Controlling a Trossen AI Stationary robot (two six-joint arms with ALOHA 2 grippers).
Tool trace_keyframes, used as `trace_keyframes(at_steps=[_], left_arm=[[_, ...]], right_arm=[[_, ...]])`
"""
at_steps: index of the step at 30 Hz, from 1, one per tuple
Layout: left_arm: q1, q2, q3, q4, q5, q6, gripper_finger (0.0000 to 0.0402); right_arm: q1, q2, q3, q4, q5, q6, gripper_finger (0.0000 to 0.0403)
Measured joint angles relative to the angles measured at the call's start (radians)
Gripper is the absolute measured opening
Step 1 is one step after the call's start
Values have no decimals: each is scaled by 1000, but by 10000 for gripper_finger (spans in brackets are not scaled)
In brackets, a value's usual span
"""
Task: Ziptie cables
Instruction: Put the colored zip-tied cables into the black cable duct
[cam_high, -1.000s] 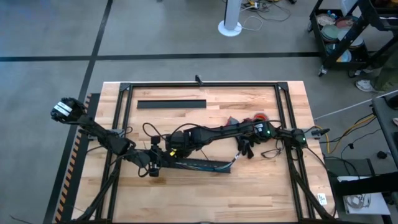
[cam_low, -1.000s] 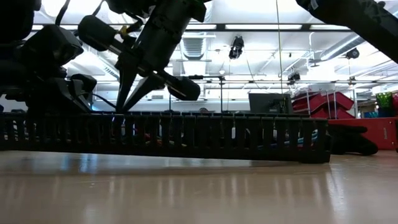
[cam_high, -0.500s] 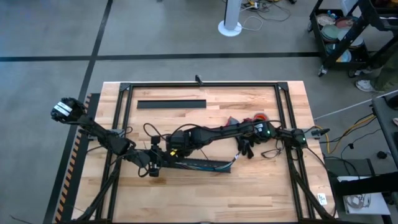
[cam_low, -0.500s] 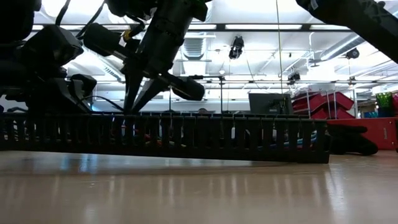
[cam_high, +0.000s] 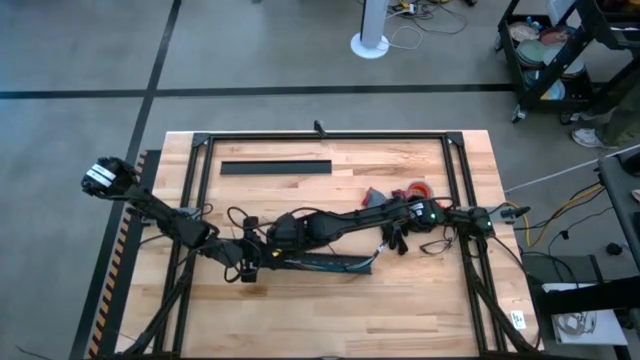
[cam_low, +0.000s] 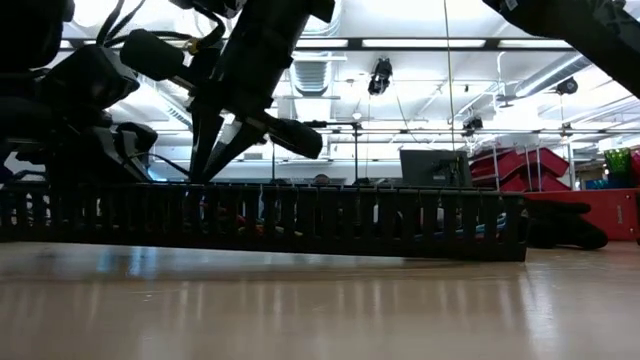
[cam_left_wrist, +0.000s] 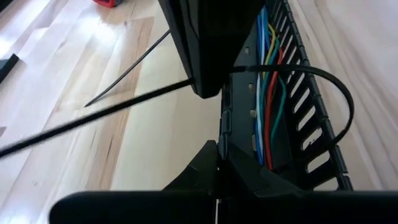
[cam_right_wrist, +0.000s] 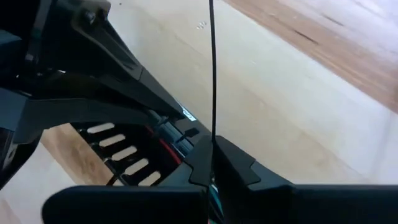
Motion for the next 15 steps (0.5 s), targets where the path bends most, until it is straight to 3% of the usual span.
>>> trace_keyframes(at_steps=[15], left_arm=[[21, -2, 0, 2, 22, -8, 0]], right_arm=[[22, 0, -4, -8, 85, -44, 0]])
